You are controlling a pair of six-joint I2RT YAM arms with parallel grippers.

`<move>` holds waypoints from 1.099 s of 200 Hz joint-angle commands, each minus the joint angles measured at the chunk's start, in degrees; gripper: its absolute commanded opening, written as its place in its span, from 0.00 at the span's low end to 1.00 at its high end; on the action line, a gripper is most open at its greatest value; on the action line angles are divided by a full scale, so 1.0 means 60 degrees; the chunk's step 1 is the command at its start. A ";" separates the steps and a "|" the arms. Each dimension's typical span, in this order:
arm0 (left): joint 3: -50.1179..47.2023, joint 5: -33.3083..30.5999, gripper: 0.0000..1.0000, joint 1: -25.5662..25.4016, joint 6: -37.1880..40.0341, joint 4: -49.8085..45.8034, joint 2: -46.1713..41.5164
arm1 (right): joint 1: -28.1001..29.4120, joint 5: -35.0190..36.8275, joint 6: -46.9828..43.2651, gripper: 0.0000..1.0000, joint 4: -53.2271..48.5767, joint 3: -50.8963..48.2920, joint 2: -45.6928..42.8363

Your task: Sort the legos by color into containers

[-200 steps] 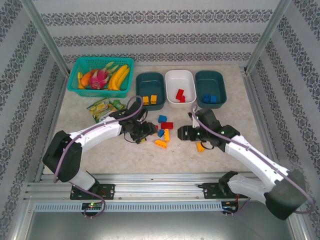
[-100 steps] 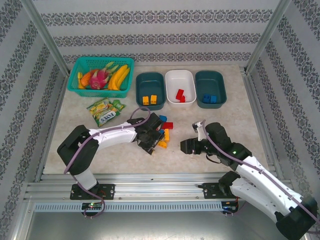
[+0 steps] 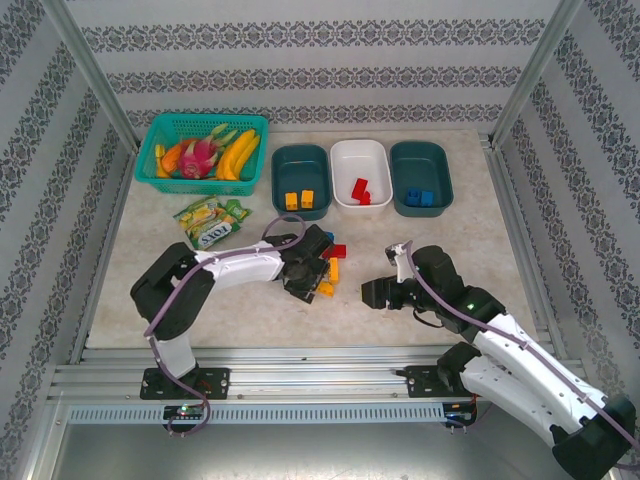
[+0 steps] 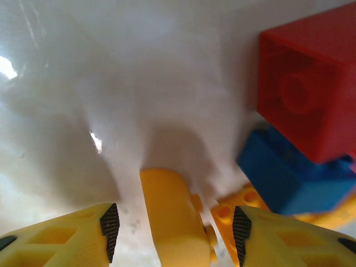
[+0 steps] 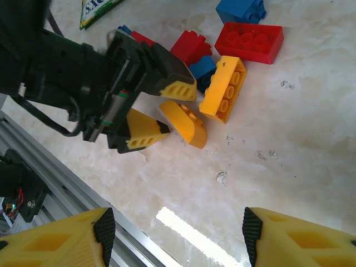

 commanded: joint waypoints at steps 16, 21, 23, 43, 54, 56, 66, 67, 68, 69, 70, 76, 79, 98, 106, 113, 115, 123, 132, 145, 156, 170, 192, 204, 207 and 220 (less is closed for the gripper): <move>0.0271 0.0164 0.50 -0.0166 -0.0060 0.0025 0.0488 | 0.0079 -0.0059 -0.0112 0.65 0.0046 0.0104 0.0136; 0.0235 0.0138 0.48 -0.0163 -0.0069 -0.0058 0.0448 | 0.0093 -0.0045 -0.0094 0.65 0.0052 0.0107 0.0147; 0.0220 0.0128 0.46 -0.0159 -0.0065 -0.0096 0.0427 | 0.0091 -0.0037 -0.0092 0.65 0.0056 0.0107 0.0145; 0.0040 -0.0092 0.35 -0.0164 -0.0084 -0.0313 0.0182 | 0.0086 0.0043 -0.0036 0.65 0.0103 0.0107 0.0188; -0.0019 -0.0213 0.29 -0.0163 -0.0058 -0.0432 0.0032 | 0.0076 0.0108 -0.0004 0.65 0.0147 0.0107 0.0214; -0.0008 -0.0227 0.27 -0.0163 -0.0055 -0.0475 -0.0006 | 0.0072 0.0111 0.0003 0.65 0.0157 0.0103 0.0217; -0.0011 -0.0395 0.20 -0.0163 -0.0014 -0.0720 -0.0194 | 0.0072 0.0130 0.0027 0.65 0.0204 0.0107 0.0247; -0.0015 -0.0413 0.19 -0.0163 -0.0012 -0.0734 -0.0226 | 0.0074 0.0131 0.0033 0.65 0.0207 0.0107 0.0254; -0.0025 -0.0437 0.18 -0.0163 -0.0011 -0.0771 -0.0257 | 0.0075 0.0131 0.0037 0.65 0.0215 0.0107 0.0258; -0.0030 -0.0471 0.18 -0.0163 -0.0003 -0.0811 -0.0294 | 0.0075 0.0131 0.0046 0.65 0.0219 0.0114 0.0260; -0.0032 -0.0496 0.17 -0.0163 0.0008 -0.0845 -0.0327 | 0.0075 0.0146 0.0043 0.65 0.0229 0.0118 0.0261; -0.0031 -0.0672 0.14 -0.0152 0.0022 -0.1057 -0.0527 | 0.0074 0.0160 0.0055 0.65 0.0225 0.0146 0.0294; -0.0034 -0.0764 0.12 -0.0142 0.0049 -0.1157 -0.0630 | 0.0073 0.0188 0.0060 0.65 0.0224 0.0168 0.0297; 0.0062 -0.1319 0.06 0.0014 0.0458 -0.1930 -0.1418 | 0.0073 0.0350 0.0003 0.65 0.0177 0.0392 0.0334; 0.0172 -0.1493 0.04 0.0144 0.0744 -0.2263 -0.1763 | 0.0059 0.0466 -0.0018 0.64 0.0161 0.0517 0.0349; 0.0298 -0.1627 0.03 0.0264 0.1018 -0.2583 -0.2053 | 0.0060 0.0564 -0.0054 0.65 0.0165 0.0647 0.0377; 0.0331 -0.1668 0.03 0.0299 0.1137 -0.2668 -0.2128 | 0.0061 0.0588 -0.0071 0.64 0.0165 0.0692 0.0375; 0.0509 -0.1809 0.03 0.0497 0.1493 -0.2900 -0.2401 | 0.0061 0.0711 -0.0083 0.65 0.0204 0.0880 0.0416; 0.0729 -0.1838 0.03 0.0807 0.1997 -0.3144 -0.2634 | 0.0034 0.0847 -0.0081 0.65 0.0276 0.1130 0.0498; 0.1152 -0.1768 0.02 0.1375 0.3035 -0.3249 -0.2762 | 0.0019 0.1042 -0.0070 0.65 0.0516 0.1490 0.0651; 0.1787 -0.1736 0.02 0.1840 0.4182 -0.3339 -0.2603 | 0.0004 0.1244 -0.0035 0.65 0.0820 0.1775 0.0845; 0.3006 -0.1341 0.02 0.2421 0.5755 -0.3572 -0.1915 | -0.0038 0.1451 0.0033 0.65 0.1245 0.2116 0.1229; 0.5254 -0.0687 0.02 0.3039 0.8177 -0.3802 -0.0226 | -0.0222 0.1532 0.0140 0.65 0.1758 0.2732 0.2005; 0.6350 -0.0348 0.02 0.3208 0.9101 -0.3882 0.0754 | -0.0415 0.1582 0.0289 0.65 0.1870 0.3076 0.2457; 0.6638 -0.0259 0.02 0.3261 0.9295 -0.3894 0.0996 | -0.0466 0.1556 0.0327 0.65 0.1911 0.3155 0.2563; 0.7830 0.0154 0.02 0.3362 1.0086 -0.3952 0.2013 | -0.0722 0.1538 0.0481 0.65 0.1942 0.3496 0.2971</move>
